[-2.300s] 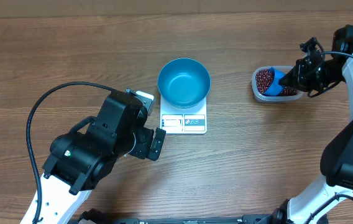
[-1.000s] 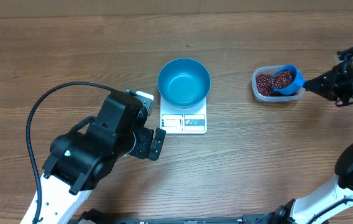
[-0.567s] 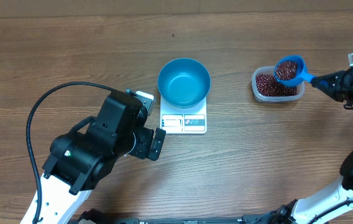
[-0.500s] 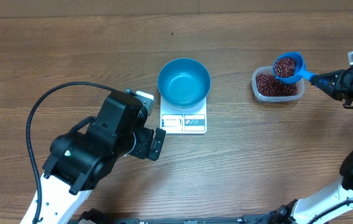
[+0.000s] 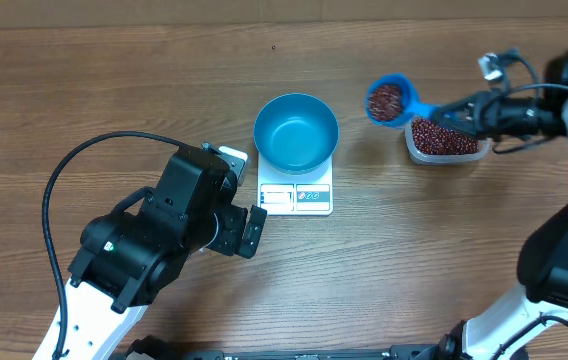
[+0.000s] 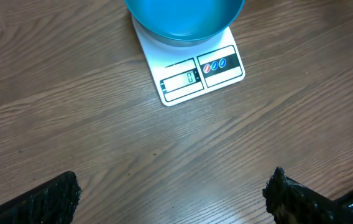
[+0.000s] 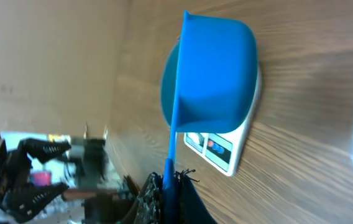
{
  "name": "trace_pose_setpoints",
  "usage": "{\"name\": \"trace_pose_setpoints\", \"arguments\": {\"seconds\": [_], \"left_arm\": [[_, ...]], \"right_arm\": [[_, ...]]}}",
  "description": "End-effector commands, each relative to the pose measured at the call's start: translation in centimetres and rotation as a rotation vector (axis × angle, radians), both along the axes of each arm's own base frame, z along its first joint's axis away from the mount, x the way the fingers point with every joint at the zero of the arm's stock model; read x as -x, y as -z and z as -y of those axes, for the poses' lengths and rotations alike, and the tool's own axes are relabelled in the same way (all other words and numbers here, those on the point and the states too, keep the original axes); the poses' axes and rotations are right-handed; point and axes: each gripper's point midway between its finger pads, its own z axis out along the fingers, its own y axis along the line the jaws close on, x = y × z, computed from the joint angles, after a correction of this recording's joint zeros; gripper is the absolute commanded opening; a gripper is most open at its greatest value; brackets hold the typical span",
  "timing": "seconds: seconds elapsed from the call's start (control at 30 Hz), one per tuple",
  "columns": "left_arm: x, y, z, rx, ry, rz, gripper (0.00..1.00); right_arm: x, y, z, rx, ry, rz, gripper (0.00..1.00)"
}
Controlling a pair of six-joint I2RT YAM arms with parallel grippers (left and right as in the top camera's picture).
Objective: Scoop item into bowl and weigh 150g on scale
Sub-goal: 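Lift the filled scoop and carry it left over the teal bowl, then tip the scoop over the teal bowl to pour beans, right gripper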
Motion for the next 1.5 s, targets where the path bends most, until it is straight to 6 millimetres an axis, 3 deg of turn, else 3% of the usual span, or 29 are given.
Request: {"name": "trace_pose_setpoints", "arguments": {"seconds": [0.0,0.1,0.3,0.53,1.07,1.47], "left_arm": [[-0.1,-1.2,-0.1,0.026,-0.017,0.029,0.99],[-0.1,-1.2,-0.1,0.026,-0.017,0.029,0.99],[-0.1,-1.2,-0.1,0.026,-0.016,0.028,1.00],[-0.1,-1.2,-0.1,0.026,-0.016,0.028,0.99],[-0.1,-1.2,-0.1,0.026,-0.016,0.028,0.99],[-0.1,-1.2,-0.1,0.026,-0.016,0.028,0.99]], "right_arm": [[0.2,-4.5,-3.4,-0.012,-0.076,0.146,0.04],[-0.2,-4.6,-5.7,0.019,-0.116,0.144,0.04],[-0.9,-2.7,-9.2,0.154,-0.147,0.108,0.04],[-1.0,-0.7,-12.3,0.313,-0.170,0.100,0.04],[-1.7,2.0,-14.4,0.635,-0.138,0.157,0.04],[-2.3,2.0,-15.1,0.756,-0.116,0.234,0.04]]}}
